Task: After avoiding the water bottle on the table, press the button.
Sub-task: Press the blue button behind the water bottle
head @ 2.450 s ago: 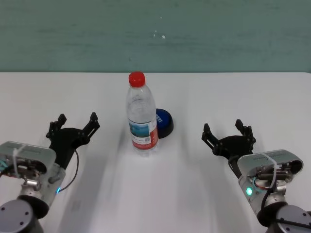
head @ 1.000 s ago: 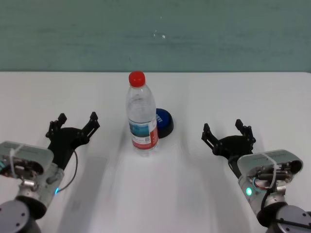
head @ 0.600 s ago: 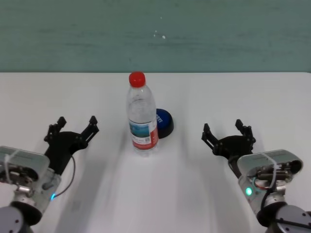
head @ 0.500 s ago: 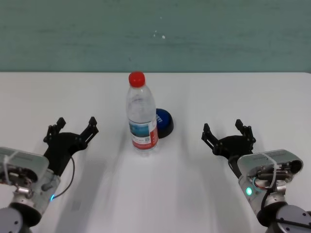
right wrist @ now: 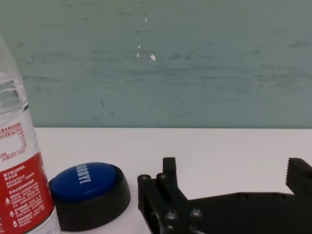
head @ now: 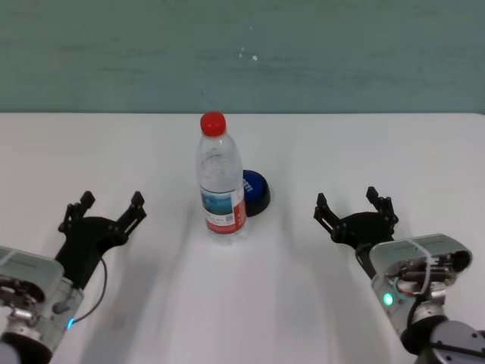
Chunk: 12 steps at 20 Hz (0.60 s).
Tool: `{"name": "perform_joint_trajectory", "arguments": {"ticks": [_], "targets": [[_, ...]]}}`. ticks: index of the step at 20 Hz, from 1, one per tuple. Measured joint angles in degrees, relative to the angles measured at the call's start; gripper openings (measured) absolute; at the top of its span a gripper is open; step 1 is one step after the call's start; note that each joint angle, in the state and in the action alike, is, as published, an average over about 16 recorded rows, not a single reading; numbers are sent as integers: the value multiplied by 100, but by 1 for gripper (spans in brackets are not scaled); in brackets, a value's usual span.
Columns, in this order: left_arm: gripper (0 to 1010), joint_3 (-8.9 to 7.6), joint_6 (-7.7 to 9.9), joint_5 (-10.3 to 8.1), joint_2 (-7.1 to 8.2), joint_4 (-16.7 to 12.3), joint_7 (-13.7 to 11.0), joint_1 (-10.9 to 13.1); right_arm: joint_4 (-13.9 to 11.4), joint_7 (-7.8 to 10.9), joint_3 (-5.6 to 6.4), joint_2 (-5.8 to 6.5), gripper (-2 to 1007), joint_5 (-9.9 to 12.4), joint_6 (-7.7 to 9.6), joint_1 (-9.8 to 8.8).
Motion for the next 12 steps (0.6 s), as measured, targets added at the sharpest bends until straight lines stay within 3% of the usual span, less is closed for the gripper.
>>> {"name": "perform_joint_trajectory", "arguments": {"ticks": [12], "targets": [[1010, -130, -199, -146, 198, -439, -304, 500, 0, 0, 0, 0, 1004, 0, 0, 0]]}}
